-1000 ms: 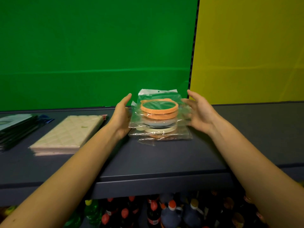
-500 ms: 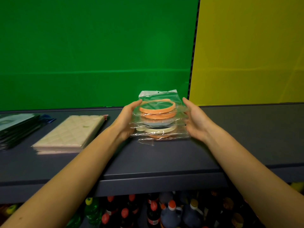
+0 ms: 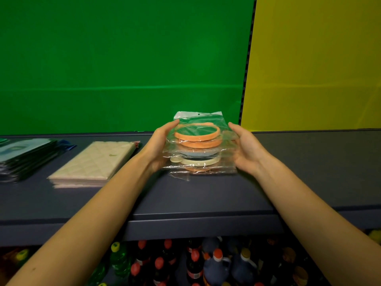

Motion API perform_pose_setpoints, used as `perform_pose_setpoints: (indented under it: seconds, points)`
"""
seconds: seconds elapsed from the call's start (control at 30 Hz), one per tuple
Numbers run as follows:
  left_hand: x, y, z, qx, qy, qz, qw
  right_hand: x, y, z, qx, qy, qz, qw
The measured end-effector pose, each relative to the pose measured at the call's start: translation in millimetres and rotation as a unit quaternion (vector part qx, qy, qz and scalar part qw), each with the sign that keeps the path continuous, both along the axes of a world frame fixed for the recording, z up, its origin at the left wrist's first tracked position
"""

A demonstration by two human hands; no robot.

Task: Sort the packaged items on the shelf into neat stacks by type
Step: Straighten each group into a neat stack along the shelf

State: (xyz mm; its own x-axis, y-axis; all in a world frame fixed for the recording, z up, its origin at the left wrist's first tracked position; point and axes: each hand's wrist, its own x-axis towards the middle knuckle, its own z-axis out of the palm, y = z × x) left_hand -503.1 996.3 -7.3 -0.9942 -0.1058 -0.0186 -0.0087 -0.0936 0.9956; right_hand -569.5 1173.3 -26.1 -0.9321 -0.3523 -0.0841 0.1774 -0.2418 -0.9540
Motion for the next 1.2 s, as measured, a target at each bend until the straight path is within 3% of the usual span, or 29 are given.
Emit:
perform_pose_setpoints:
  seconds: [0.7, 0.9, 1.0, 1.2]
  points:
    - [-3.6, -1.6, -2.4, -0.089, 0.014, 0.026, 0.996, -6.1, 2.6, 0.7, 0.042, 0.071, -0.046, 0.996]
    - [0.3, 2.1, 0.7, -0.040, 0.016, 0.058, 0.997, -3.0, 4.8, 0.5, 0.071, 0.089, -0.073, 0.991]
    - [-5.9, -8.8, 0.4, -0.058, 0.052, 0.102, 0.992, -2.1, 5.3, 2.4, 0.076, 0.104, -0.105, 0.986]
    - [4.4, -34.2, -3.5, -0.132, 0.226, 0.189, 0.946, 12.9, 15.2, 11.3, 0.125, 0.189, -0.188, 0.956]
